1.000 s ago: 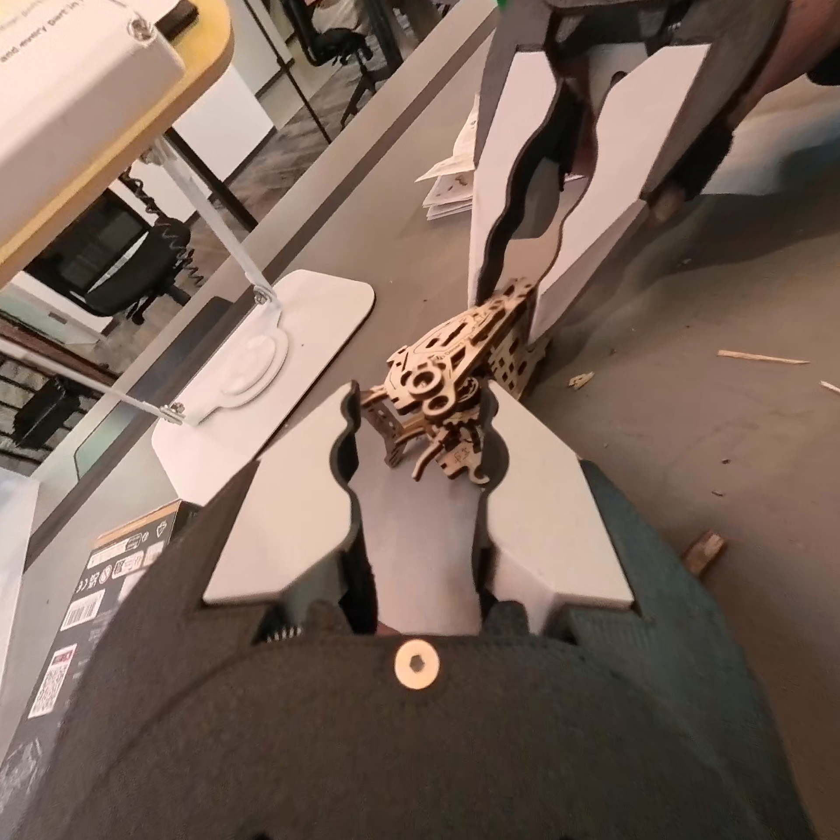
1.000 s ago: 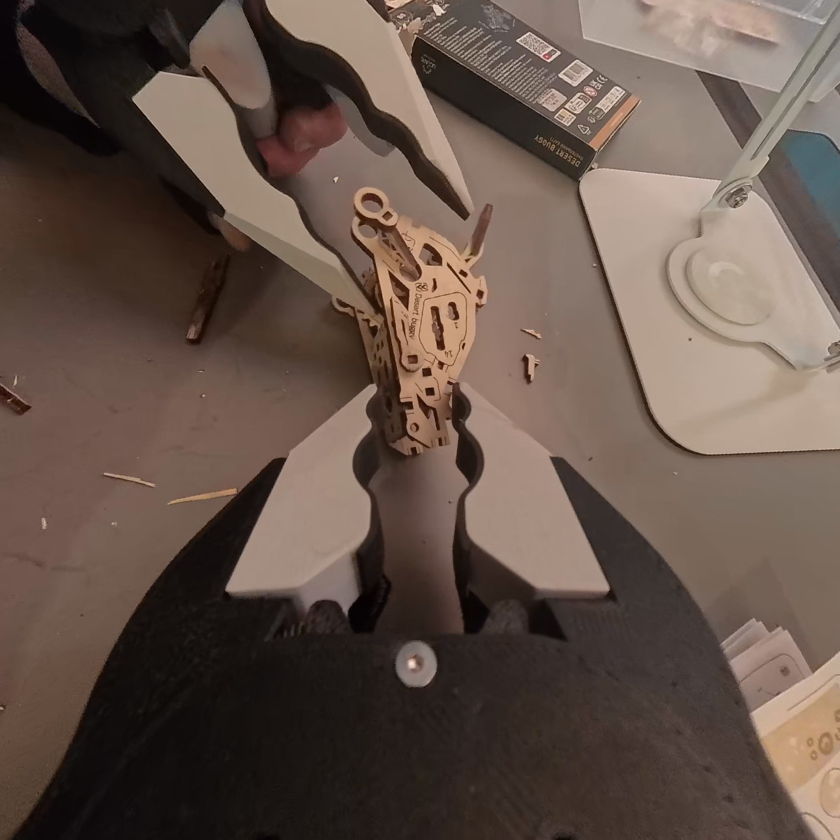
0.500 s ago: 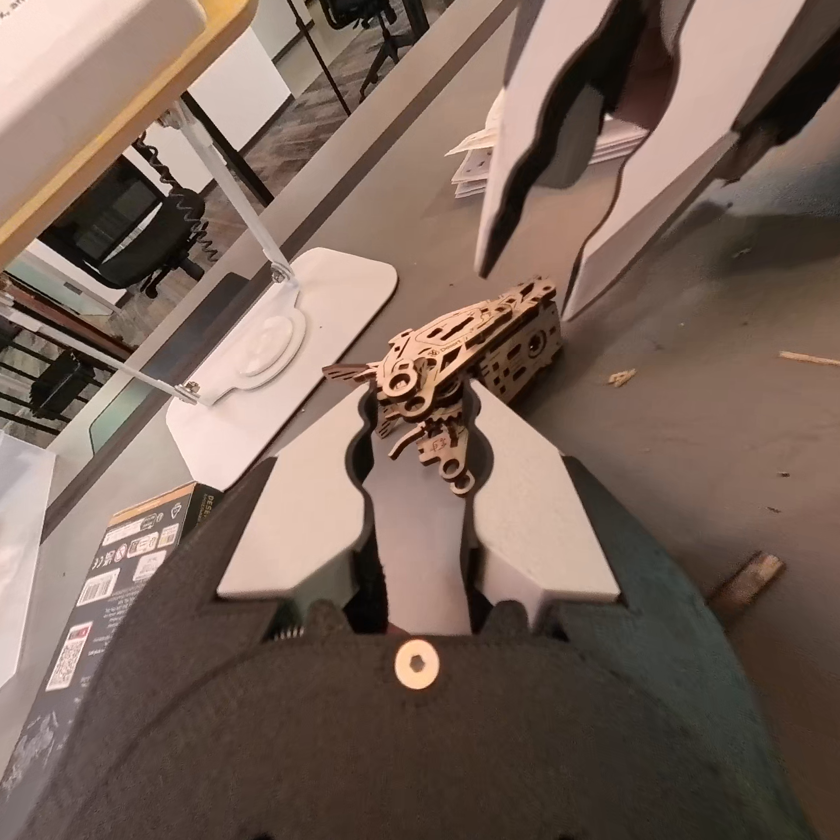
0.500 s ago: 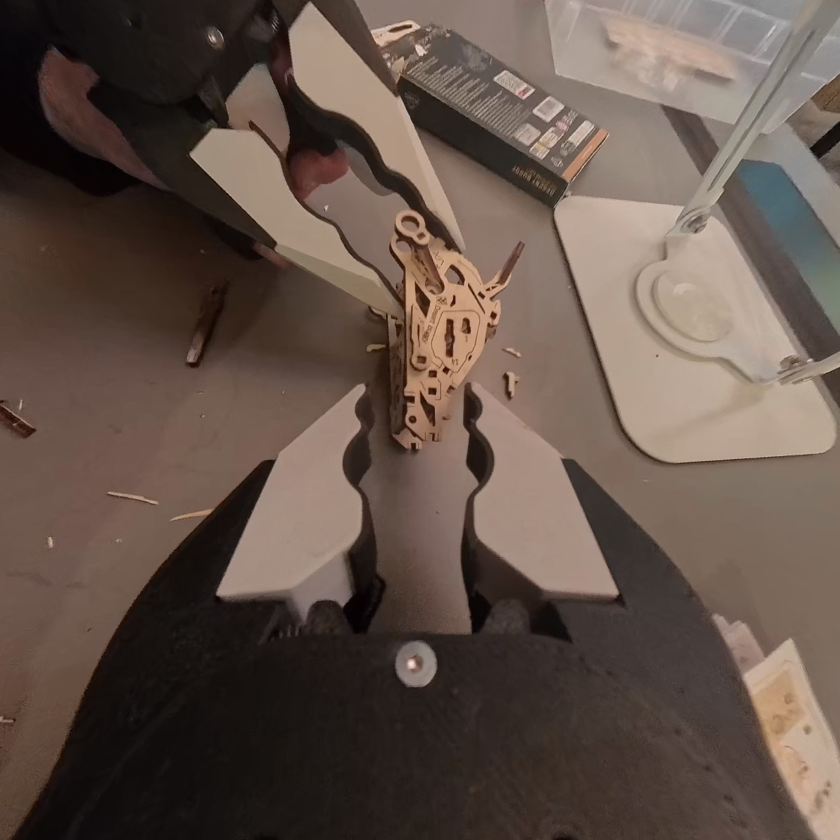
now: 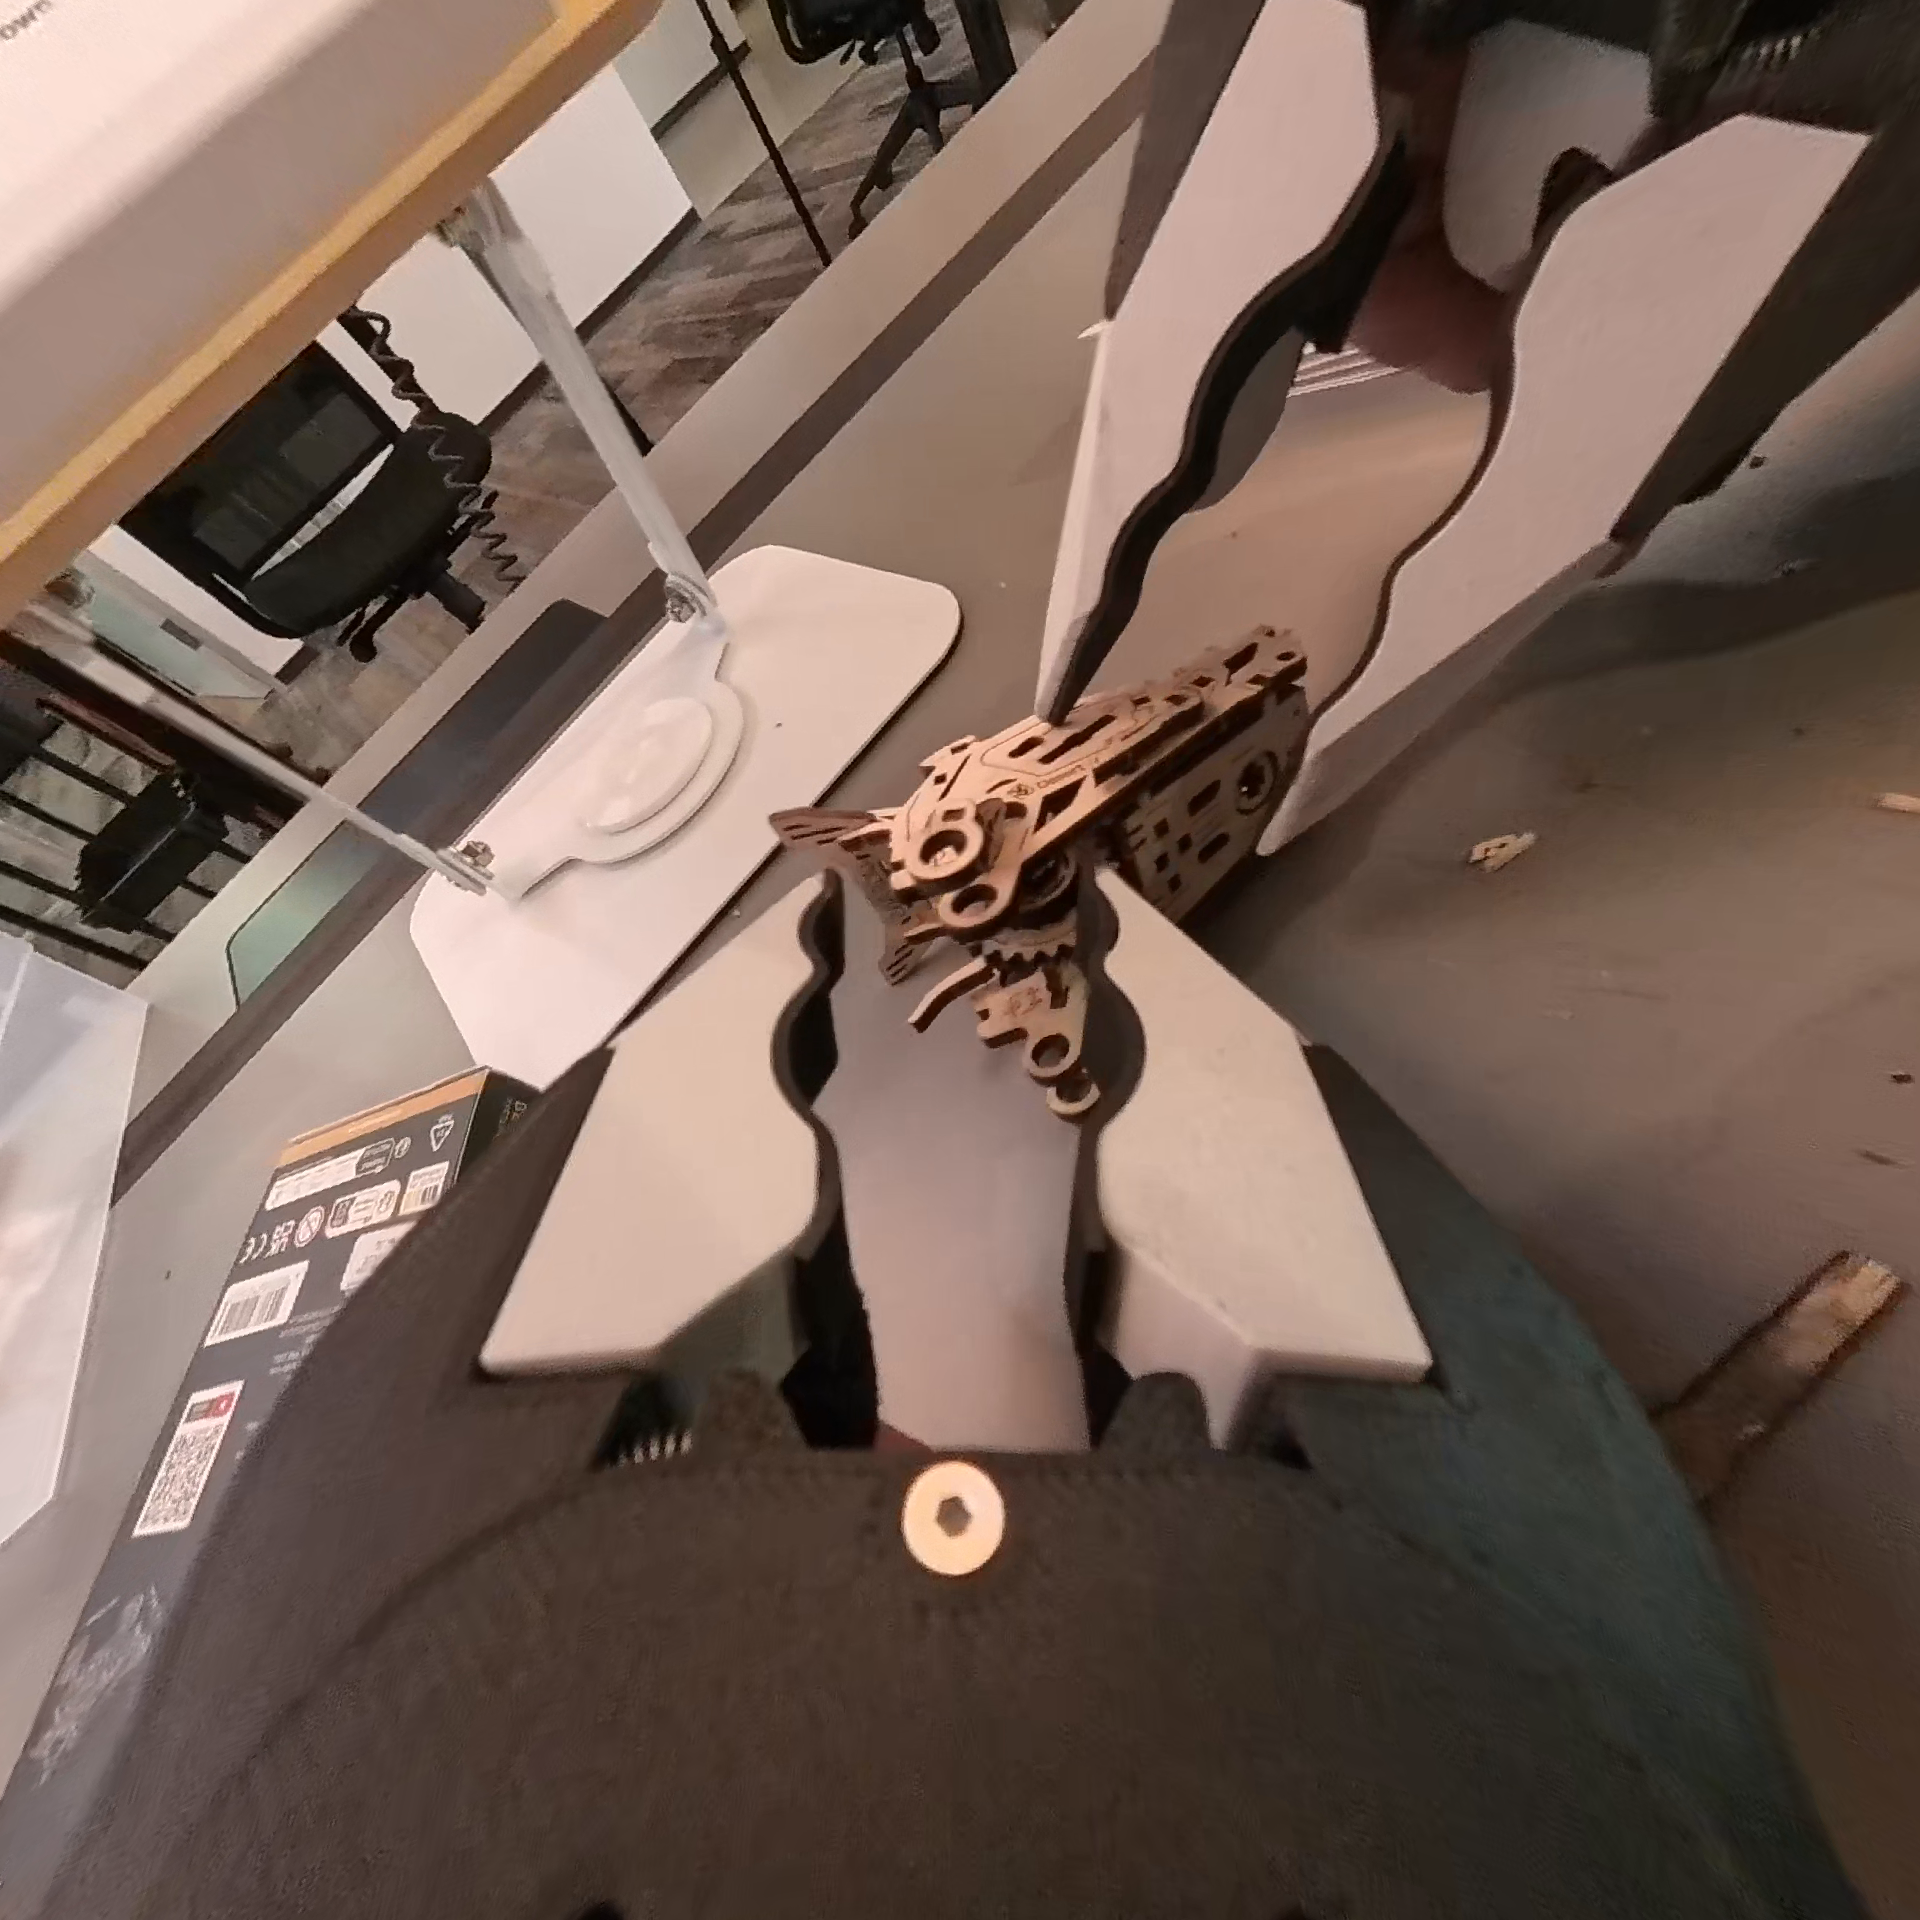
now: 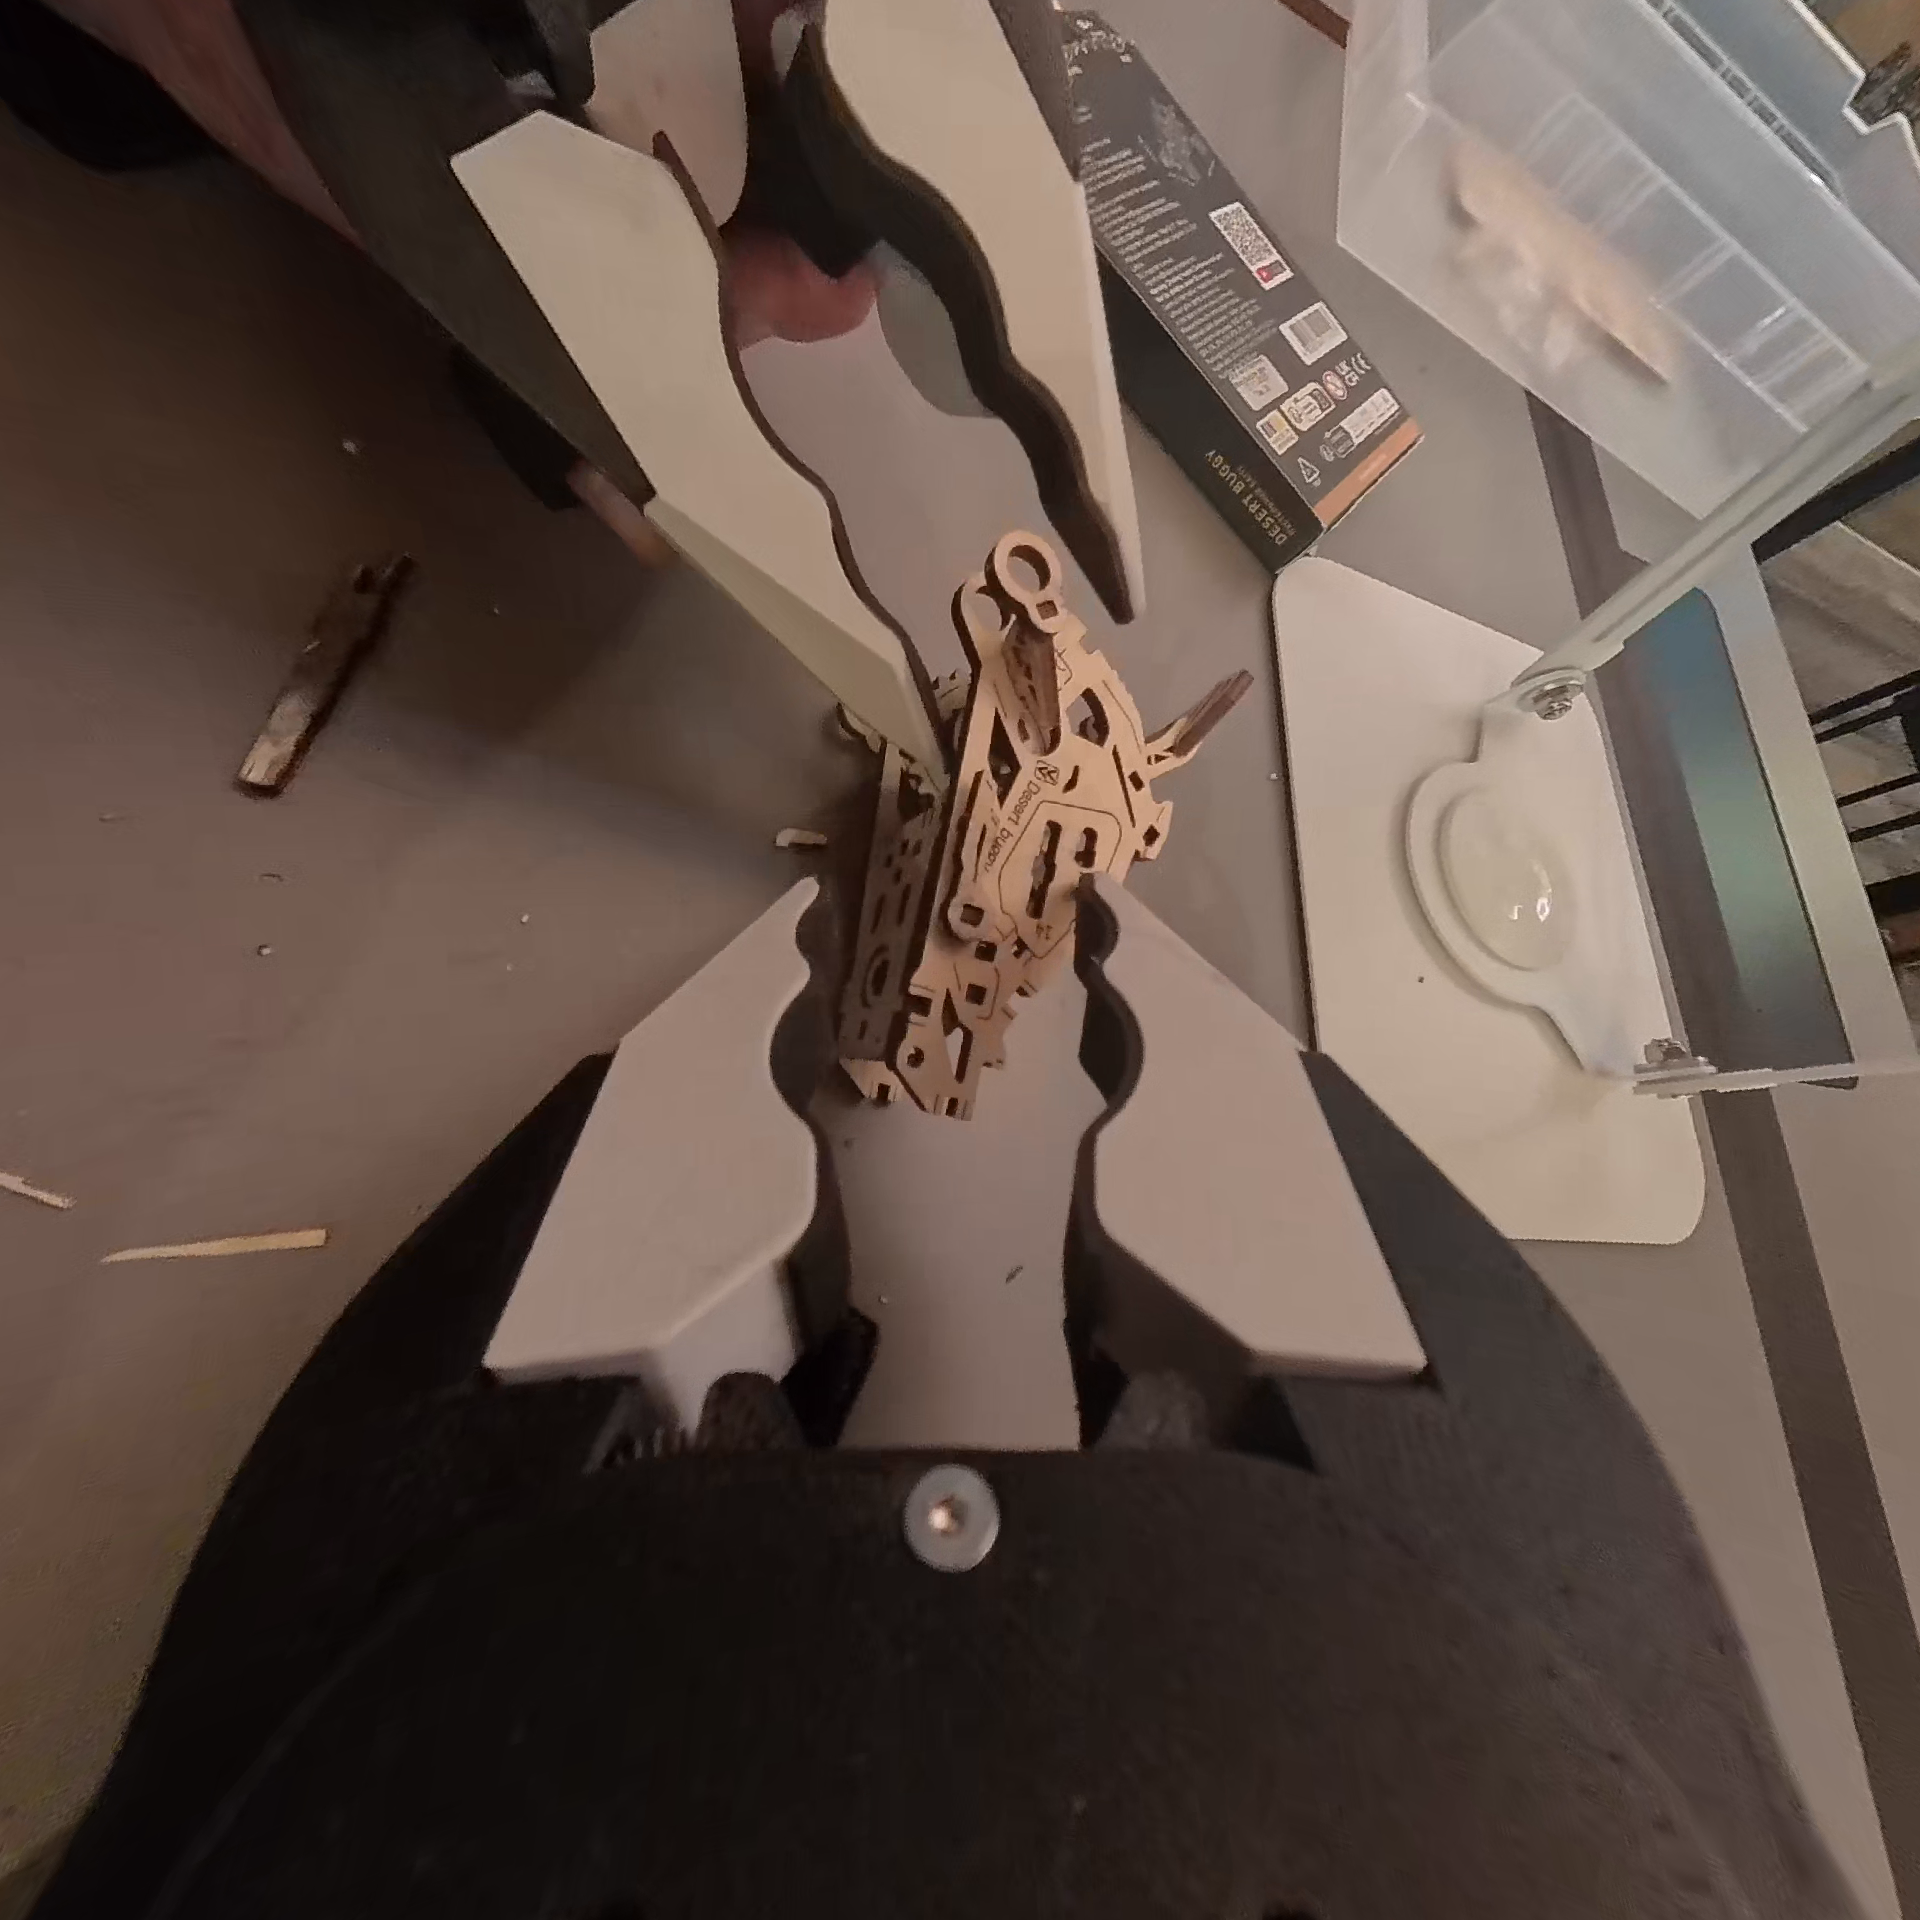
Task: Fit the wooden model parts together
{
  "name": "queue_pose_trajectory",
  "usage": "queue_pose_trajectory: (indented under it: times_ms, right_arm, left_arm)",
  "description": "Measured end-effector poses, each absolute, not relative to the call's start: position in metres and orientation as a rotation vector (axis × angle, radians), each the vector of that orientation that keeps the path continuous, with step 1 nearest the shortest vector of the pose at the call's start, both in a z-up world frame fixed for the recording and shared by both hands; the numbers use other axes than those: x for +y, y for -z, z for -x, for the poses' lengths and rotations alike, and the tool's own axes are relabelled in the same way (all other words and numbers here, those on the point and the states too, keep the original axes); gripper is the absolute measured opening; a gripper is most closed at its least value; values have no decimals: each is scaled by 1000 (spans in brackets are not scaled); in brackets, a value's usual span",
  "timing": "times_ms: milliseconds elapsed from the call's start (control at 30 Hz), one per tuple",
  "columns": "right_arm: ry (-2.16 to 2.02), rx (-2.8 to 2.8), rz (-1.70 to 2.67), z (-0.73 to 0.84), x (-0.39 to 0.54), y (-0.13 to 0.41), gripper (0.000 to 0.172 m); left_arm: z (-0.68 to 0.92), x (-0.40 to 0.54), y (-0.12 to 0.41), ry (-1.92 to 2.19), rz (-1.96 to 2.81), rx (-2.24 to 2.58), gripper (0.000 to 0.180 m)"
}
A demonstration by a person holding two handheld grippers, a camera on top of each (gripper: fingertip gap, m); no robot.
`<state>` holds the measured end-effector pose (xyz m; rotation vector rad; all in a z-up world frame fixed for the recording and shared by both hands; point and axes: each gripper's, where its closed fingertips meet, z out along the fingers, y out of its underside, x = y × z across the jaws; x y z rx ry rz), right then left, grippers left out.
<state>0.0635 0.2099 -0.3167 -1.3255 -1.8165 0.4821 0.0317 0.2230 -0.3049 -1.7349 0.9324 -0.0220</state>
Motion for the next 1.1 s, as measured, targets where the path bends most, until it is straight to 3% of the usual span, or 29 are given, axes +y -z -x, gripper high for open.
queue_pose_trajectory:
  times_ms: [433, 1100]
  right_arm:
    - [-376, -1826, 1179, -50, 207, 310, 45]
    - [-204, -1968, 1125, -50, 213, 317, 33]
  left_arm:
    - [-28, 226, 307, -6, 1743, 934, 36]
    - [-23, 230, 308, 52, 1774, 924, 32]
